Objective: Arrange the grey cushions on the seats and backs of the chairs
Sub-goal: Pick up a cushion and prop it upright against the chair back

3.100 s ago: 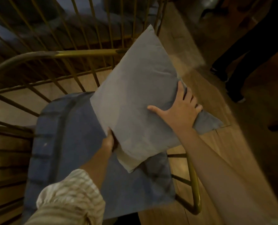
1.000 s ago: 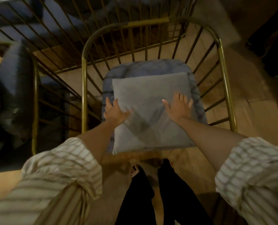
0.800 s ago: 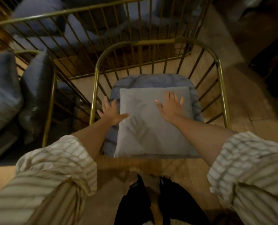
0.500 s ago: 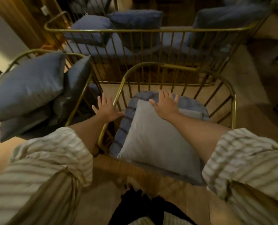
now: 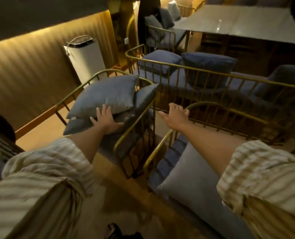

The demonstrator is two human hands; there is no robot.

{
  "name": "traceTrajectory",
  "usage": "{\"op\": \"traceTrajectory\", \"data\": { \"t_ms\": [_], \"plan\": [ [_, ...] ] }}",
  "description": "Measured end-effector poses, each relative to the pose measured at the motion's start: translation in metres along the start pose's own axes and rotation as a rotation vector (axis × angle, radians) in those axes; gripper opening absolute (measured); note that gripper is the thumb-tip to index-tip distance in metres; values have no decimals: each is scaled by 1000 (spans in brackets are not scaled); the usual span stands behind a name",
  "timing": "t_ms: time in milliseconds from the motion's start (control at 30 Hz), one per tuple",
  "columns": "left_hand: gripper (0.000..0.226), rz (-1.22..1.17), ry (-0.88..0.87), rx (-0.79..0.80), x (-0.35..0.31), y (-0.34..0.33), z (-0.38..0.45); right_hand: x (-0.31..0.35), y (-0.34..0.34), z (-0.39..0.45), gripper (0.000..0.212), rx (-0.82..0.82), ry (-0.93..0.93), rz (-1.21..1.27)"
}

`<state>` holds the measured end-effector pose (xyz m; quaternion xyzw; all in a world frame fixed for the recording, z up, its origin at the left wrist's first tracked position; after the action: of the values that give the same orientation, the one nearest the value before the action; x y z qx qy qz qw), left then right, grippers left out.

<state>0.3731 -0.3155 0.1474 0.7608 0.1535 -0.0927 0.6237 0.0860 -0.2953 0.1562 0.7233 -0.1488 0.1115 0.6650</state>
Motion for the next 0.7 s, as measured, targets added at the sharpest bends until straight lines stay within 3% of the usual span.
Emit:
{"op": "traceTrajectory", "data": {
  "t_ms": [400,700],
  "plan": [
    [105,-8,48,-34,181,88,124,210,-86,116,66,-53,-37,120],
    [95,-114,81,100,234,69,226,242,-129,203,73,-35,-200,107]
  ]
}}
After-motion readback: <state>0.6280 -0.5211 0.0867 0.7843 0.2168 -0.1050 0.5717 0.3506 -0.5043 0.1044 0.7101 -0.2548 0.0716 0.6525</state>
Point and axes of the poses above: each hand's wrist, its own z-axis towards the middle knuckle, its own y-axis out of the back of the hand, x = y × z, the point moved 3 cm from there along z, towards the middle knuckle, and after that the axes turned 3 degrees about -z, right-handed, at the moved point
